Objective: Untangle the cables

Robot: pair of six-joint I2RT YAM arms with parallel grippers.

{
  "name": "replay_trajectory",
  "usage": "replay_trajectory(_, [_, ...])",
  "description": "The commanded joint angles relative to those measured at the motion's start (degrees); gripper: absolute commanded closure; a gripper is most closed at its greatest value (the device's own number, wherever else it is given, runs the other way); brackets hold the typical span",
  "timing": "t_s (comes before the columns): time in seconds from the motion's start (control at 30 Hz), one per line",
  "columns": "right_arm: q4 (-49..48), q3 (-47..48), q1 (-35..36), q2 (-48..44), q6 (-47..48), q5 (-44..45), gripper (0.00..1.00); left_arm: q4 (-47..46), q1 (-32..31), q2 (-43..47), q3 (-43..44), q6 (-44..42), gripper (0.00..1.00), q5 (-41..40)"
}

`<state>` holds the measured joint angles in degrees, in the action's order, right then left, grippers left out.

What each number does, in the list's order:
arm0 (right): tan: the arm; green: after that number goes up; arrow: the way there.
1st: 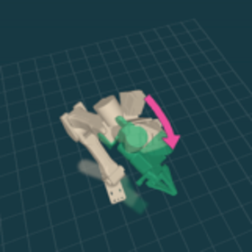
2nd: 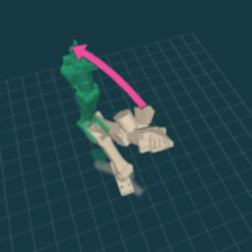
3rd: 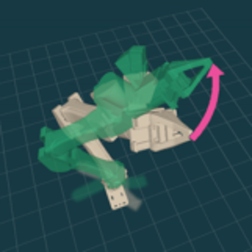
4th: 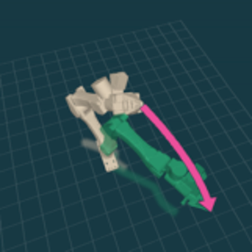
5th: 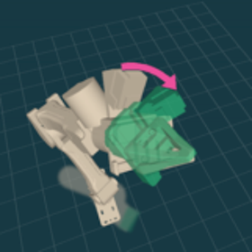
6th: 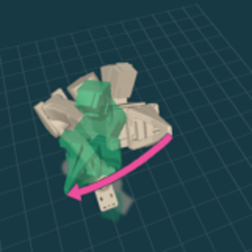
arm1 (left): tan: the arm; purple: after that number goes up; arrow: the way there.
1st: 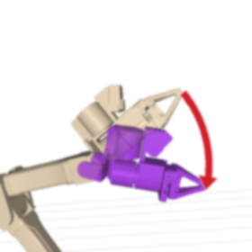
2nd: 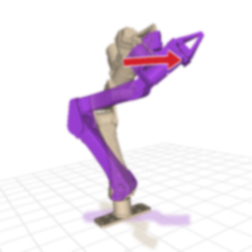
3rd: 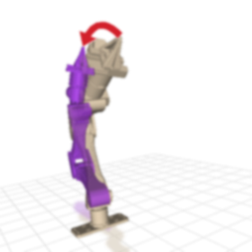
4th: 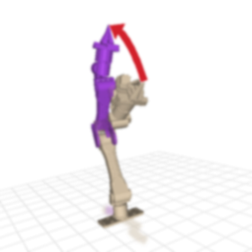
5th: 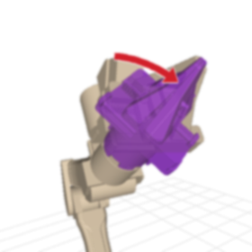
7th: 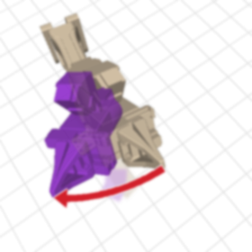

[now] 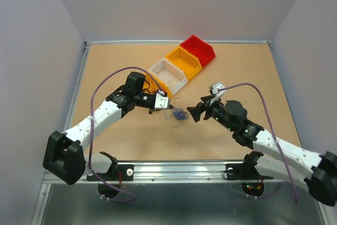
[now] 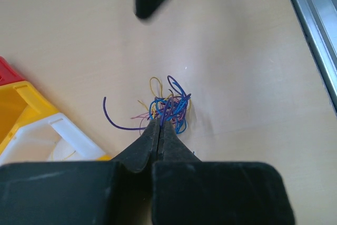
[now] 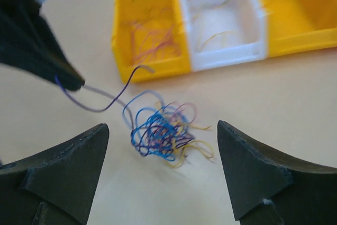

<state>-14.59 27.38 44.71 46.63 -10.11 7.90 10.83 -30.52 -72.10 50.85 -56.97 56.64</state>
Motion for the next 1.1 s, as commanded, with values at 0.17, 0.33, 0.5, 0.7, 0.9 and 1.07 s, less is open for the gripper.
replay_trajectory(0.17, [-17.66, 7.86, 1.17, 24.54, 9.23, -28.99, 0.16, -0.63, 0.11, 6.96, 5.57, 5.89, 1.00, 3.13])
replay_trajectory(0.33, [-25.45, 12.88, 1.61, 37.38, 8.36, -27.69, 0.25, -4.50, -0.24, 7.24, 15.13, 14.94, 1.00, 4.00])
replay_trajectory(0.5, [-33.05, 13.23, 1.61, 42.31, 2.56, -18.64, 0.83, -2.22, -0.33, 3.90, 38.56, 27.75, 1.00, 2.78])
replay_trajectory(0.7, [-31.56, 7.35, 1.08, 33.19, -3.15, 3.66, 0.99, -8.71, -0.33, 3.10, 54.44, 41.04, 1.00, -13.64])
replay_trajectory(0.9, [-19.72, 1.64, -2.69, 19.06, -7.29, 25.57, 0.99, -17.93, -0.24, 7.40, 48.40, 45.19, 1.00, -31.37])
replay_trajectory(1.07, [-17.23, -3.46, -9.62, 9.89, -9.92, 29.71, 0.95, -19.53, 1.25, 6.88, 46.62, 49.05, 1.00, -55.90])
